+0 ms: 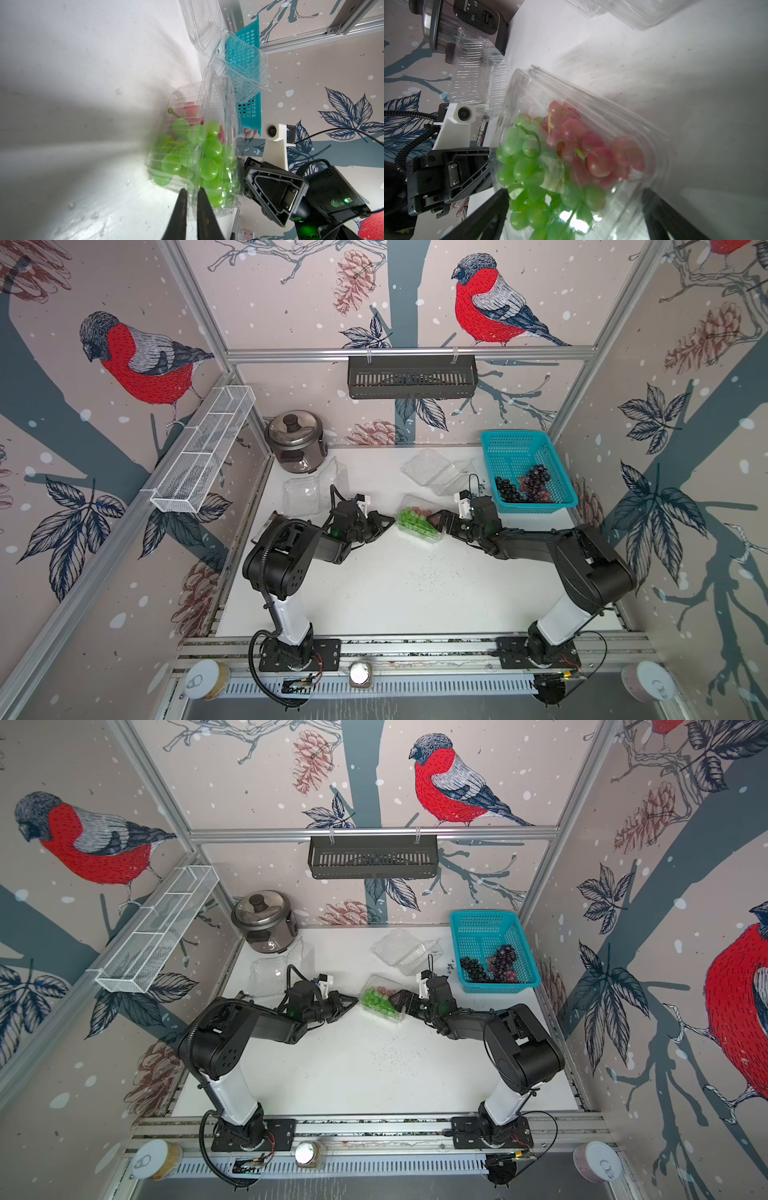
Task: Pack grapes into containers
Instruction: Close the packing box at the center of the board.
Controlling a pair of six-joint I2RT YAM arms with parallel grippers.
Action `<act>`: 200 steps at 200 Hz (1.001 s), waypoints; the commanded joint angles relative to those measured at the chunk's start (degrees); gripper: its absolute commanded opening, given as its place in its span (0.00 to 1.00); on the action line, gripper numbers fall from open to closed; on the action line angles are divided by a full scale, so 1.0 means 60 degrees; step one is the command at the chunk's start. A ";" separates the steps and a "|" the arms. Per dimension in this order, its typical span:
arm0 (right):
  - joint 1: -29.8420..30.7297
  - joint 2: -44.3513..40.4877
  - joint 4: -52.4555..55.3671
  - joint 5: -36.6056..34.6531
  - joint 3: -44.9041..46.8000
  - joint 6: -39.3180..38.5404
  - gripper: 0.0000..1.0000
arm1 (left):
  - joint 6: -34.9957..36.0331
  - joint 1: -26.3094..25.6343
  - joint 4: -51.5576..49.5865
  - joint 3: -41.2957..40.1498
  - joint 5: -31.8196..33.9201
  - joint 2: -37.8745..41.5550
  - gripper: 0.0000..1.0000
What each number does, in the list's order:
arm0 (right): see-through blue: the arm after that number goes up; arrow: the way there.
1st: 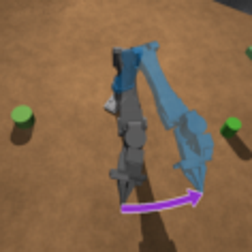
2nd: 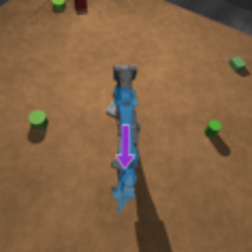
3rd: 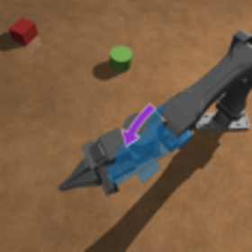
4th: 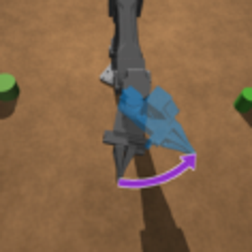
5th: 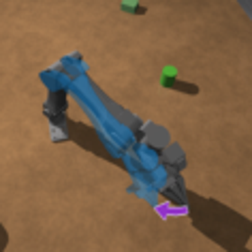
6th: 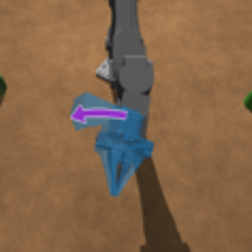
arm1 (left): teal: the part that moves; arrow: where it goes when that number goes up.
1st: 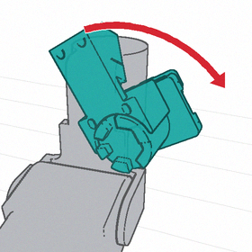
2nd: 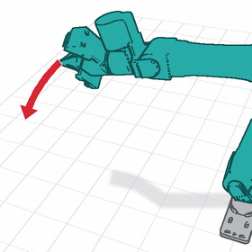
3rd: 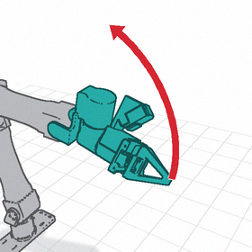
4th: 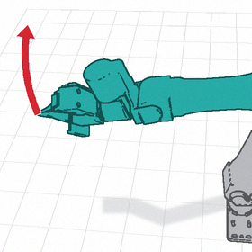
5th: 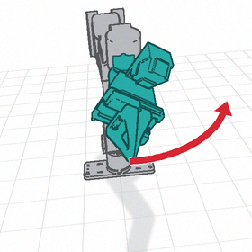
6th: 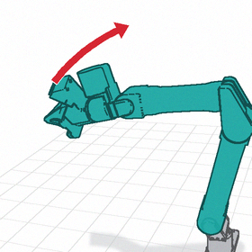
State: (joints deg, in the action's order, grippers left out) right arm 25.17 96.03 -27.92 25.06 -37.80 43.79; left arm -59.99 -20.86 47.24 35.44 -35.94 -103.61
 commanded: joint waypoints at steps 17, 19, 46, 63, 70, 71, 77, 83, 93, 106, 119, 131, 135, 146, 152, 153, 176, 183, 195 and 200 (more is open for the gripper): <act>0.0010 0.0049 -0.0312 0.0013 0.0020 0.0099 1.00 | 0.0123 -0.0127 -0.0198 0.0042 0.0159 -0.0077 0.12; 0.0021 0.0050 -0.0312 0.0013 0.0017 0.0103 1.00 | 0.0135 -0.0145 -0.0209 0.0059 0.0160 -0.0064 0.12; 0.0035 0.0067 -0.0319 0.0016 0.0016 0.0102 1.00 | 0.0266 -0.0185 -0.0382 0.0072 0.0232 -0.0048 0.12; 0.0038 0.0090 -0.0327 0.0037 0.0017 0.0106 1.00 | 0.0370 -0.0200 -0.0518 0.0088 0.0308 0.0005 0.12; 0.0039 0.0087 -0.0327 0.0035 0.0016 0.0113 1.00 | 0.0413 -0.0213 -0.0581 0.0085 0.0336 0.0020 0.12; 0.0039 0.0083 -0.0327 0.0031 0.0016 0.0114 1.00 | 0.0415 -0.0214 -0.0587 0.0085 0.0336 0.0024 0.12; 0.0050 0.0091 -0.0340 0.0034 0.0016 0.0118 1.00 | 0.0449 -0.0222 -0.0636 0.0099 0.0358 0.0033 0.11; 0.0047 0.0098 -0.0336 0.0034 0.0014 0.0121 1.00 | 0.0485 -0.0227 -0.0679 0.0104 0.0366 0.0040 0.11; 0.0048 0.0101 -0.0341 0.0028 0.0001 0.0114 1.00 | 0.0531 -0.0251 -0.0733 0.0114 0.0390 0.0053 0.11; 0.0071 0.0131 -0.0334 0.0028 0.0001 0.0114 1.00 | 0.0571 -0.0271 -0.0769 0.0136 0.0412 0.0057 0.10; 0.0054 0.0128 -0.0339 0.0028 0.0009 0.0114 1.00 | 0.0593 -0.0287 -0.0801 0.0134 0.0411 0.0057 0.10; 0.0064 0.0140 -0.0341 0.0037 0.0000 0.0115 1.00 | 0.0622 -0.0306 -0.0837 0.0156 0.0425 0.0057 0.10; 0.0062 0.0139 -0.0341 0.0029 -0.0011 0.0117 1.00 | 0.0630 -0.0316 -0.0859 0.0155 0.0439 0.0057 0.10; 0.0065 0.0142 -0.0306 0.0028 -0.0013 0.0101 1.00 | 0.0652 -0.0321 -0.0916 0.0146 0.0453 0.0097 0.10; 0.0068 0.0131 -0.0298 0.0035 -0.0021 0.0088 1.00 | 0.0662 -0.0326 -0.0951 0.0145 0.0482 0.0138 0.10; 0.0061 0.0125 -0.0287 0.0040 -0.0026 0.0085 1.00 | 0.0664 -0.0321 -0.0948 0.0144 0.0490 0.0141 0.10; 0.0045 0.0037 -0.0196 0.0035 -0.0028 0.0034 1.00 | 0.0877 -0.0322 -0.1373 0.0199 0.0633 0.0426 0.10; 0.0028 -0.0005 -0.0153 0.0024 -0.0028 0.0013 1.00 | 0.0977 -0.0324 -0.1568 0.0238 0.0694 0.0535 0.11; -0.0021 -0.0079 -0.0079 0.0028 -0.0028 -0.0030 1.00 | 0.1161 -0.0319 -0.1932 0.0310 0.0824 0.0756 0.13; -0.0042 -0.0118 -0.0051 0.0035 -0.0027 -0.0045 1.00 | 0.1220 -0.0324 -0.2074 0.0330 0.0890 0.0844 0.14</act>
State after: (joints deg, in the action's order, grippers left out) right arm 25.36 96.36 -28.25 24.93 -37.69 43.77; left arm -55.31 -22.65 40.05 36.60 -32.73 -100.62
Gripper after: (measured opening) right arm 0.996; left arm 0.129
